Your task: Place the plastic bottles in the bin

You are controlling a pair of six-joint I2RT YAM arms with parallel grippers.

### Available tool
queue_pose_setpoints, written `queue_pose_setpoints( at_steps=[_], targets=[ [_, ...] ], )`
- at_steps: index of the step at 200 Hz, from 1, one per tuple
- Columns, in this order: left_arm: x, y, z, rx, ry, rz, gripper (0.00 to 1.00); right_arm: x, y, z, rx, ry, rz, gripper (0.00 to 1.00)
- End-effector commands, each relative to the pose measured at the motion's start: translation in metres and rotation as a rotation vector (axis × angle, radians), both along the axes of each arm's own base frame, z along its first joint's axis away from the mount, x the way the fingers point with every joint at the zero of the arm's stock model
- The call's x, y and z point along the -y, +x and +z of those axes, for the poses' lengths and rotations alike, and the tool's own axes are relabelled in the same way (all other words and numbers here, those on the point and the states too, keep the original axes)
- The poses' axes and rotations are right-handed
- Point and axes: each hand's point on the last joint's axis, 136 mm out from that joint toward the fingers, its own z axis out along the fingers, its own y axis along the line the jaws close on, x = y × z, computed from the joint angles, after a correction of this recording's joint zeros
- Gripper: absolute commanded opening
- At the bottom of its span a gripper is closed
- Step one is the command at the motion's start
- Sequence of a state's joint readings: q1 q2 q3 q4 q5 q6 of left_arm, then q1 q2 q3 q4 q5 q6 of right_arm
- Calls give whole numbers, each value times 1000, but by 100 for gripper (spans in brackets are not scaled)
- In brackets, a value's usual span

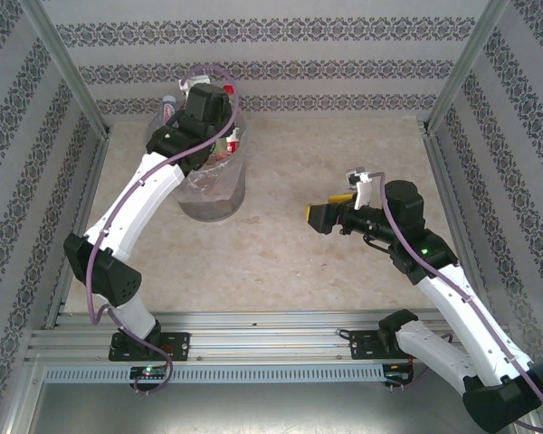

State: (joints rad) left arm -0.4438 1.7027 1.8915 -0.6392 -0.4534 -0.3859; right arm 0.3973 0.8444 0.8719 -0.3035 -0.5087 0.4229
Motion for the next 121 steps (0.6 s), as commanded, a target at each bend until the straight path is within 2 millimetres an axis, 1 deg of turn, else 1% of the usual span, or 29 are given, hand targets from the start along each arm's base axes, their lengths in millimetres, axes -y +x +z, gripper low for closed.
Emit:
queue_pose_setpoints(
  at_steps=[1, 32, 41, 64, 79, 83, 99, 121],
  targets=[
    [-10, 1, 19, 15, 27, 9, 80, 0, 1, 2, 10, 7, -9, 98],
    [-8, -1, 39, 50, 28, -25, 93, 1, 4, -1, 12, -11, -20, 98],
    [-7, -3, 43, 57, 28, -41, 100, 3, 6, -1, 11, -20, -31, 98],
    [-2, -13, 48, 64, 28, -99, 100, 5, 9, -2, 16, -33, -53, 98],
    [0, -23, 46, 58, 27, -132, 100, 8, 12, -3, 17, -46, -75, 98],
    [-1, -28, 48, 60, 25, -136, 100, 9, 13, -4, 18, -50, -79, 98],
    [-4, -44, 41, 46, 40, -141, 100, 13, 17, -5, 21, -65, -108, 98],
    [-13, -73, 33, 20, 56, -132, 100, 15, 19, -7, 19, -73, -123, 98]
  ],
)
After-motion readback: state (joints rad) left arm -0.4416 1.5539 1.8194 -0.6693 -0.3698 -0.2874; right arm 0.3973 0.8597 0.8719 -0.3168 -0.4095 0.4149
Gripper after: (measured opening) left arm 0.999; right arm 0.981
